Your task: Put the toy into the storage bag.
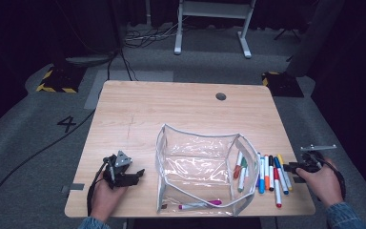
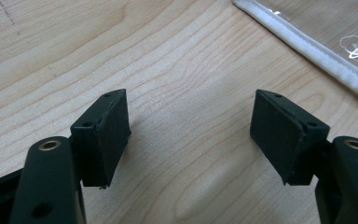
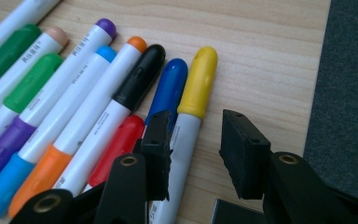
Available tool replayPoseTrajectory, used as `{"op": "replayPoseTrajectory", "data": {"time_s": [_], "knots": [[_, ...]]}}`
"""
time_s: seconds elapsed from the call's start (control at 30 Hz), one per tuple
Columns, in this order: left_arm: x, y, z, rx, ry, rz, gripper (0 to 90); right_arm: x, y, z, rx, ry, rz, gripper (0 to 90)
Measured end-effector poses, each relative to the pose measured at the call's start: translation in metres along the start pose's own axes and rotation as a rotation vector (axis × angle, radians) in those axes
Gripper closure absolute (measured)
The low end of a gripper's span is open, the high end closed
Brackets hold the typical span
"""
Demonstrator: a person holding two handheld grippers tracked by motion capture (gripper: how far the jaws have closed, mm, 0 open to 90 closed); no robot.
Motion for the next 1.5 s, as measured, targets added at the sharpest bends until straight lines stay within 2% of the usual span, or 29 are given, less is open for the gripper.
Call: {"op": "replayPoseTrajectory", "data": {"time_s": [0.2, 0.47, 0.6, 0.77, 0.9, 1.1, 1.33, 1.5], "knots": [[0.0, 0.0, 0.0, 0.0, 0.0, 0.0, 28.6, 0.001, 0.011, 0.0, 0.067, 0.009, 0.036, 68.5], [0.0, 0.0, 0.0, 0.0, 0.0, 0.0, 28.6, 0.003, 0.014, -0.006, 0.103, 0.073, 0.122, 75.4], [0.0, 0.0, 0.0, 0.0, 0.0, 0.0, 28.6, 0.002, 0.014, -0.007, 0.111, 0.103, 0.126, 76.9], [0.0, 0.0, 0.0, 0.0, 0.0, 0.0, 28.6, 0.001, 0.011, -0.007, 0.095, 0.118, 0.099, 77.0], [0.0, 0.0, 0.0, 0.0, 0.0, 0.0, 28.6, 0.001, 0.0, -0.009, 0.065, 0.13, 0.071, 77.0], [0.0, 0.0, 0.0, 0.0, 0.0, 0.0, 28.6, 0.009, -0.028, -0.015, 0.002, 0.101, 0.02, 77.0], [0.0, 0.0, 0.0, 0.0, 0.0, 0.0, 28.6, 0.03, -0.067, -0.023, -0.074, 0.022, -0.035, 77.0], [0.0, 0.0, 0.0, 0.0, 0.0, 0.0, 28.6, 0.052, -0.091, -0.028, -0.126, -0.042, -0.076, 76.9]]}}
Point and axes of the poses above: each handheld gripper's, and its own axes: y roughly forward along the jaws, z roughly out of its underside, x roughly to its left, the point moved 3 cm from there along y, roughly forward along the jaws, and after that the axes turned 5 degrees about x, right-handed, at the moved point
